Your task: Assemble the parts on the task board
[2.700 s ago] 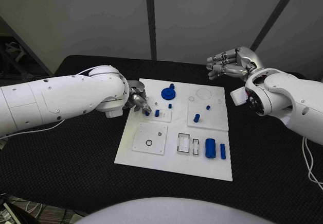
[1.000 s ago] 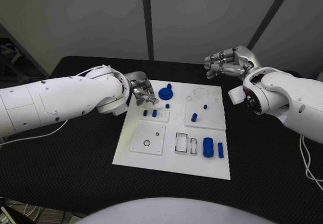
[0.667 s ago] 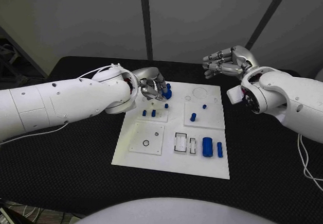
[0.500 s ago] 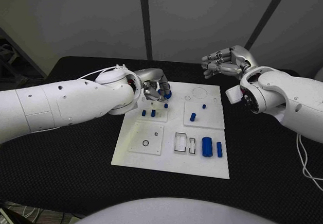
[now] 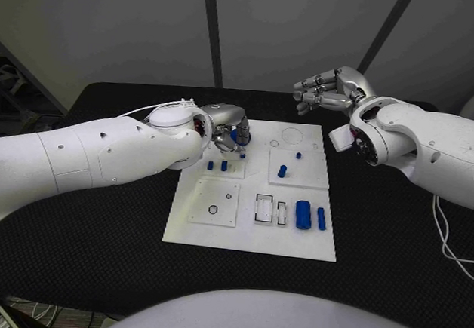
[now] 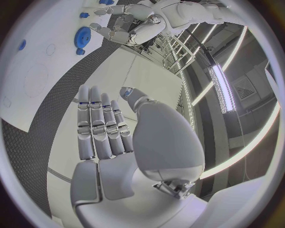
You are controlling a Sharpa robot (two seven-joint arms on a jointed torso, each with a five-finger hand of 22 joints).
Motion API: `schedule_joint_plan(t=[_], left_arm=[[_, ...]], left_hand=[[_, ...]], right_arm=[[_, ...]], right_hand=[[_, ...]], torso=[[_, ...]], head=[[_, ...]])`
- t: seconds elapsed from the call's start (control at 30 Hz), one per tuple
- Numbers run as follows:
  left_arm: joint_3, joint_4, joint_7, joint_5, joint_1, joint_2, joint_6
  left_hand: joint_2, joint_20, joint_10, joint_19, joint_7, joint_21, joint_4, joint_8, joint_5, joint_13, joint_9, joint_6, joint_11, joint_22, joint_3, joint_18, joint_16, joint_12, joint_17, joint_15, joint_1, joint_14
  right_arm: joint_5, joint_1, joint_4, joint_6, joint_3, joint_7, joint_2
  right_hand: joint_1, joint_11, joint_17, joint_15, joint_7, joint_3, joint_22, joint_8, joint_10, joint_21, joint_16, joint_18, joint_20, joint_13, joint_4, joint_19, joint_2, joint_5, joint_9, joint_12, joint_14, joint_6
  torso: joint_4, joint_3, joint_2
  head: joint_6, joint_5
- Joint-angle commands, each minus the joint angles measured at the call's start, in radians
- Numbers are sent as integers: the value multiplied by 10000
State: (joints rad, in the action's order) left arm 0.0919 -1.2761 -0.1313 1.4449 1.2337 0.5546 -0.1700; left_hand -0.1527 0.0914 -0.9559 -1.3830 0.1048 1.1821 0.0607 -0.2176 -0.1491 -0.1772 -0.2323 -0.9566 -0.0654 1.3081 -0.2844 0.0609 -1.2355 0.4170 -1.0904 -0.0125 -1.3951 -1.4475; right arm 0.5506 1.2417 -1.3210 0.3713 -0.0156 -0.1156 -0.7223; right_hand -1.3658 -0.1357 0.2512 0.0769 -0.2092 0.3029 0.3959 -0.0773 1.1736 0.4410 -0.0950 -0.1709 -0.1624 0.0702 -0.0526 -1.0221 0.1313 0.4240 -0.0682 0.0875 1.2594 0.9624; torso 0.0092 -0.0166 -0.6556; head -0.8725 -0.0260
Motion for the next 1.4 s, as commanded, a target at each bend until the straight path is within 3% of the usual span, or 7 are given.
schedule_joint_plan(t=[0.03, 0.53, 0.9, 1.4], left_arm=[[1, 81, 158, 473, -40, -81, 342], [4, 431, 124, 502, -178, -345, 687], [4, 588, 124, 503, -208, -472, 655], [5, 799, 152, 503, -234, -590, 672]], left_hand=[[-115, 2, -99, -138, -10, 159, -8, 66, 22, 58, 30, -118, 1, 325, -93, 229, -50, -75, 29, -12, 22, -80], [-100, -22, -387, -317, -15, 477, -38, 112, 13, 246, 127, -293, 20, 560, -272, 162, -109, -246, 147, -26, -4, -171], [13, -29, -656, -433, 13, 718, -162, 168, 5, 418, 214, -445, 26, 746, -679, 112, -184, -438, 203, -21, -174, -218], [-32, -26, -886, -528, 64, 923, -256, 299, 27, 584, 323, -482, 17, 909, -1023, 69, -288, -670, 224, -13, -148, -262]], right_arm=[[-39, 20, -28, -74, -6, -44, 5], [-39, 20, -39, -67, -7, -42, 5], [-39, 20, -50, -69, -8, -41, 7], [-39, 20, -44, -82, -8, -42, 36]], right_hand=[[61, -19, 16, -13, -20, 28, 12, -40, -65, -23, 68, -36, -35, -17, -35, 46, 29, 67, -12, 63, -34, -80], [48, -17, 18, -16, -19, 39, 13, -43, -68, -24, 71, -40, -35, -17, -26, 44, 24, 86, -12, 68, -32, -82], [48, -17, 18, -16, -19, 39, 13, -43, -68, -24, 71, -40, -35, -17, -26, 44, 24, 86, -12, 68, -32, -82], [48, -17, 18, -16, -19, 39, 13, -43, -68, -24, 71, -40, -35, -17, -26, 44, 24, 86, -12, 68, -32, -82]], torso=[[10, 0, 9], [13, 0, 9], [11, -6, 19], [14, -7, 15]], head=[[-1, 13], [-1, 64], [-1, 71], [-1, 98]])
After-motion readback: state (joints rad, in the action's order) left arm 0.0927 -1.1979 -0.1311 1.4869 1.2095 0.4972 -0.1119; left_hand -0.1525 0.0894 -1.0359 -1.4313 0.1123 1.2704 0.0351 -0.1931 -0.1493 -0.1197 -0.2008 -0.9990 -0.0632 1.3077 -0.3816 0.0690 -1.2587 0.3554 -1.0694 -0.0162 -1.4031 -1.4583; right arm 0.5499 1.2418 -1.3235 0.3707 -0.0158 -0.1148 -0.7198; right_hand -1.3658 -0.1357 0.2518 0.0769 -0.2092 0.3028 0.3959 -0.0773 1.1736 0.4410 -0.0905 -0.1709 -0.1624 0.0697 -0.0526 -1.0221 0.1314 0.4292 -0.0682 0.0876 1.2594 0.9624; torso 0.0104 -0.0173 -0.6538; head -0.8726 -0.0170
